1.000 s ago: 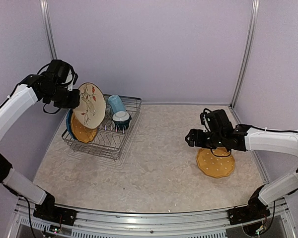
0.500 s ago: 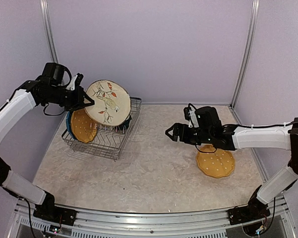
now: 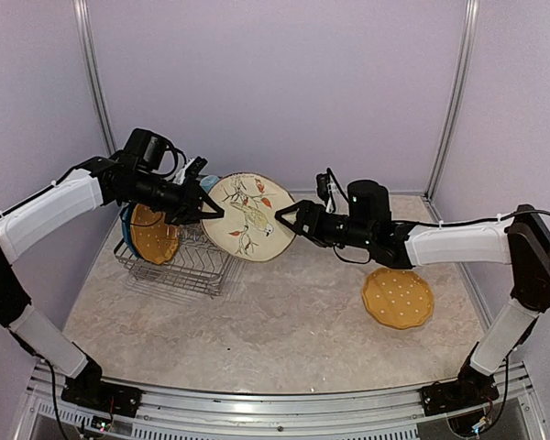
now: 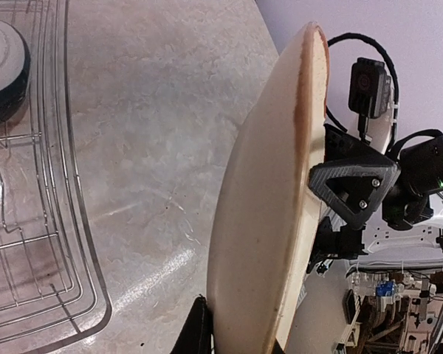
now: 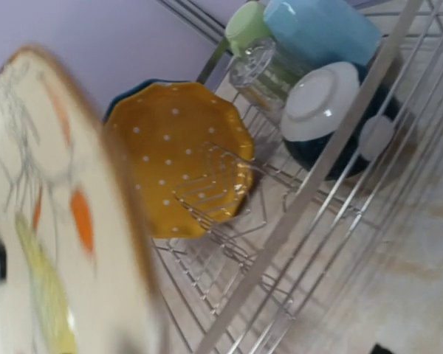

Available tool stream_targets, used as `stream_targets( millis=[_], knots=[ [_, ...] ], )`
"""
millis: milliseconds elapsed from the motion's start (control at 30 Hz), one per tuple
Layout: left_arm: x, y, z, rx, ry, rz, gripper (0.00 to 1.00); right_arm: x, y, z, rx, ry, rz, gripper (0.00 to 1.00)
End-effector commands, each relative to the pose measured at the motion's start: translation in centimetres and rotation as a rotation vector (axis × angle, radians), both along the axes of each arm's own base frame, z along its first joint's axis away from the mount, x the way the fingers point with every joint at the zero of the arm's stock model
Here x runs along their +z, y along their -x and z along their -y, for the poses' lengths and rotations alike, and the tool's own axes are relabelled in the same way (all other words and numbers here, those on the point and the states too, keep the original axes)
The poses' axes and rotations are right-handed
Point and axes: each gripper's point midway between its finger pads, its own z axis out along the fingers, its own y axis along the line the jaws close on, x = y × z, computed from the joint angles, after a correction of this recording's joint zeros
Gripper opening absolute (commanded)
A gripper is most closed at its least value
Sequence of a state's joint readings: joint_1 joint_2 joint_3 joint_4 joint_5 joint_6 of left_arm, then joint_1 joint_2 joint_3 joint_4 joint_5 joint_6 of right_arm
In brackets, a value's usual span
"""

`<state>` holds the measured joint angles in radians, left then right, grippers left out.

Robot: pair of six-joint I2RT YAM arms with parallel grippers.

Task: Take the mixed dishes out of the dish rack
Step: Pass from the left arm to the right, then place the plate with another plate.

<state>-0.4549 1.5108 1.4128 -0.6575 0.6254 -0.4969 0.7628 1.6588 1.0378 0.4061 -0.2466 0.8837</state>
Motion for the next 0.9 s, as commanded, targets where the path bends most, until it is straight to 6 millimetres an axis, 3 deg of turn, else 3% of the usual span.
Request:
stream_targets(
  millis=[0,100,300,433,667,867],
  knots=[
    [3.8,0.9,2.7,-0.106,0.142,0.077,0.0,0.6,0.0,-0.6,0.031,-0.083,-0.014,0.81],
    [3.6,1.2,3.1,-0.12,0.15,0.063,0.0,0.9,0.5,-0.7,0.056,-0.135,-0.01,0.73],
    [3.6,1.4,3.4,-0.135,0.177,0.019,0.0,1.8,1.0,-1.2,0.091,-0.201,-0.008,0.28],
    [4.3,1.6,3.3,-0.131,0.193,-0.006,0.16,1.5,0.7,-0.6,0.066,-0.202,-0.025,0.0],
    [6.5,1.0,1.6,-0.067,0.252,-0.029,0.64,0.6,-0.8,3.4,-0.047,-0.185,-0.044,0.0],
    [8.7,0.3,-0.5,-0.022,0.395,-0.109,0.86,0.5,-1.9,7.0,-0.144,-0.101,-0.026,0.0]
  ],
)
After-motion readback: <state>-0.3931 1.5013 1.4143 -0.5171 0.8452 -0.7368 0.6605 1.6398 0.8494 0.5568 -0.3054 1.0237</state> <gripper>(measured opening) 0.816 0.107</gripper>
